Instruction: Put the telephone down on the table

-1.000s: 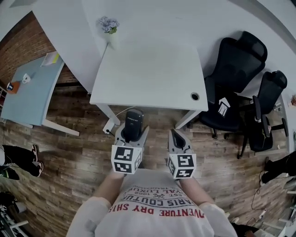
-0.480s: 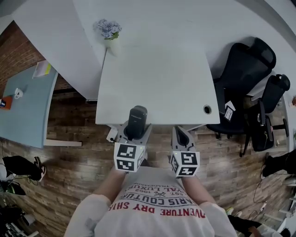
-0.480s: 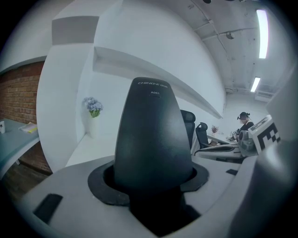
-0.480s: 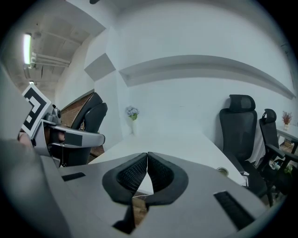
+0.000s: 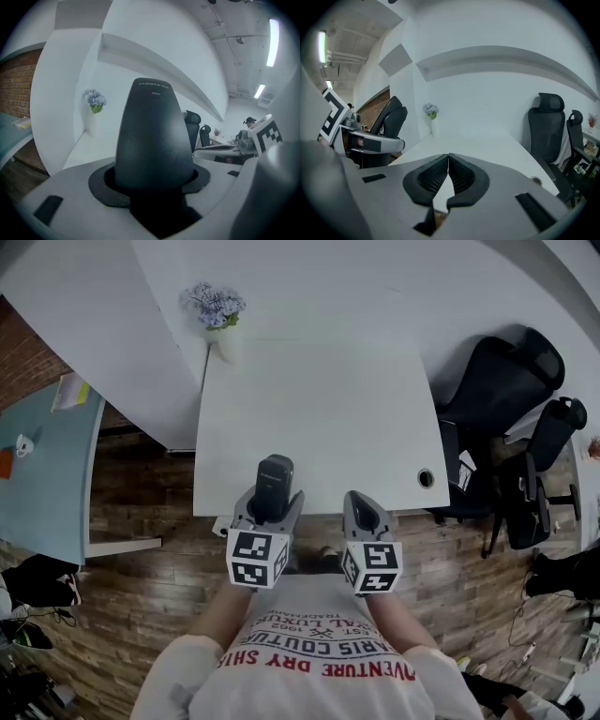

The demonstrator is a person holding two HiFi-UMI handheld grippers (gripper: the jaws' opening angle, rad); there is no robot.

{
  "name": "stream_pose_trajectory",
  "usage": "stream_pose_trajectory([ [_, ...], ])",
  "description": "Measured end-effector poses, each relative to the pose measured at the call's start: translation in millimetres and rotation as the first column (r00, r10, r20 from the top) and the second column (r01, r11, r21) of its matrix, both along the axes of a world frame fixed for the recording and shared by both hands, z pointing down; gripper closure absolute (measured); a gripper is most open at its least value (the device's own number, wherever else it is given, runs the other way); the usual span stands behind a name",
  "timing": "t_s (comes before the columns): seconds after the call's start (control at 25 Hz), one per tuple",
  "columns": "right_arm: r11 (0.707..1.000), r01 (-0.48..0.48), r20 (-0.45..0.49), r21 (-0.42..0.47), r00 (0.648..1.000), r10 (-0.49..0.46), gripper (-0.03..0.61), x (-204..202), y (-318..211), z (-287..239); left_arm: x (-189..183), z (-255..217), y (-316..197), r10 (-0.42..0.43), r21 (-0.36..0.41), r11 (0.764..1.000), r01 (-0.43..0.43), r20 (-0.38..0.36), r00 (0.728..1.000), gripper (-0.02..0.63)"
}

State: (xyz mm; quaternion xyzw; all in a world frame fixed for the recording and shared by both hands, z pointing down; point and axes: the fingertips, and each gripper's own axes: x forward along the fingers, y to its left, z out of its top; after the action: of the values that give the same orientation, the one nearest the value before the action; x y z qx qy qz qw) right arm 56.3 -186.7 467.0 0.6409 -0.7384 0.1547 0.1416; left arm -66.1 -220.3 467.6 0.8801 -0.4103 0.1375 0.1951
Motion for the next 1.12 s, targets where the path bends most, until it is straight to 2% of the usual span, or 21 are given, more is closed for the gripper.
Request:
stream_pose_trajectory([
  [0.24,1.000,0.025,-0.004,0.012,1.000,-0.025,0.554,22,-47,4,15,16,-38,-0.027,-0.035,0.999,0.028,0.026,0.999,0.334],
  [0.44,0.996,0.090,-0.005,0.016,0.996,-0.090,0.554,32,-95,13,25,27,-75,-0.080,-0.067,0.994,0.084,0.062,0.995,0.334],
  [0.72,0.990,0.139,0.022,-0.036,0.990,-0.138,0.554,69,-154,30,58,41,-132,-0.128,-0.127,0.982,0.138,0.085,0.988,0.334],
  [1.12,0.977,0.173,0.064,-0.120,0.984,-0.167,0.554,111,-210,66,91,99,-203,-0.156,-0.182,0.964,0.196,0.211,0.965,0.334],
])
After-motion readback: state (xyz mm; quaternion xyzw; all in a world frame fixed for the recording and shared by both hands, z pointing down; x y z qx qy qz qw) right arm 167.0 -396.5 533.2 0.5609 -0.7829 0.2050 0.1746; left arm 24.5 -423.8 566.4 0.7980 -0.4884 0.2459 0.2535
